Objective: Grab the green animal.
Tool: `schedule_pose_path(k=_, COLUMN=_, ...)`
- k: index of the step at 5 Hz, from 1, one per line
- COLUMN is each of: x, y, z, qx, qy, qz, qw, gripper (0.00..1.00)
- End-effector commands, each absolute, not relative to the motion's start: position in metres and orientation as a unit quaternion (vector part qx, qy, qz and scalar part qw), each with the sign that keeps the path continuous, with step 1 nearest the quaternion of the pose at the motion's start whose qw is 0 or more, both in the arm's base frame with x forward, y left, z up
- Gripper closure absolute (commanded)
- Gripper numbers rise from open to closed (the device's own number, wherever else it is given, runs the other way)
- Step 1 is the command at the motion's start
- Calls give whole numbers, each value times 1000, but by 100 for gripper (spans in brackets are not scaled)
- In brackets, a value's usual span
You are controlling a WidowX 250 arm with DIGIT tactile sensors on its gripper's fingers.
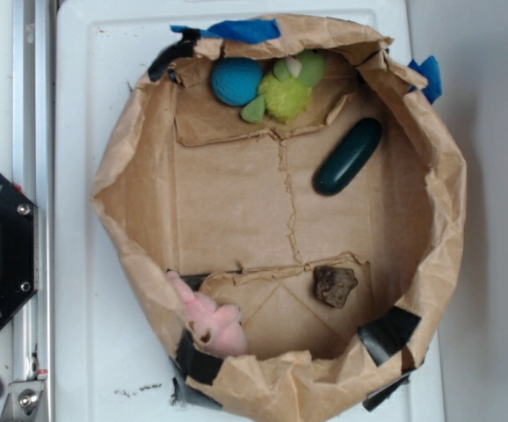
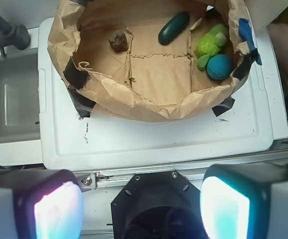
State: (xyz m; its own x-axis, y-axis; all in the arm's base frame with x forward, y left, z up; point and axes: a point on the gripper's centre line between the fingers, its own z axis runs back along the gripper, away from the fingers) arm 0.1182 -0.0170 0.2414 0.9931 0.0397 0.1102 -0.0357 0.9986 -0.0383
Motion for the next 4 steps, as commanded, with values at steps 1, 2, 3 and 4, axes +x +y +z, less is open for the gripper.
schedule_pose_path(k=1, x=187, y=11, z=232, qx=-15, qy=-55, qz=76, qw=995, gripper=0)
schedule_pose_path(k=2, x=210, y=21, z=216, qx=-18, qy=-49, qz=85, qw=995, gripper=0)
schedule_pose_path(k=3, x=227, y=27, z=183, qx=-15, qy=-69, qz=92, qw=993, gripper=0)
schedule_pose_path(k=4, x=243, y=29, z=154, qx=-14, qy=-83, qz=92, qw=992, gripper=0)
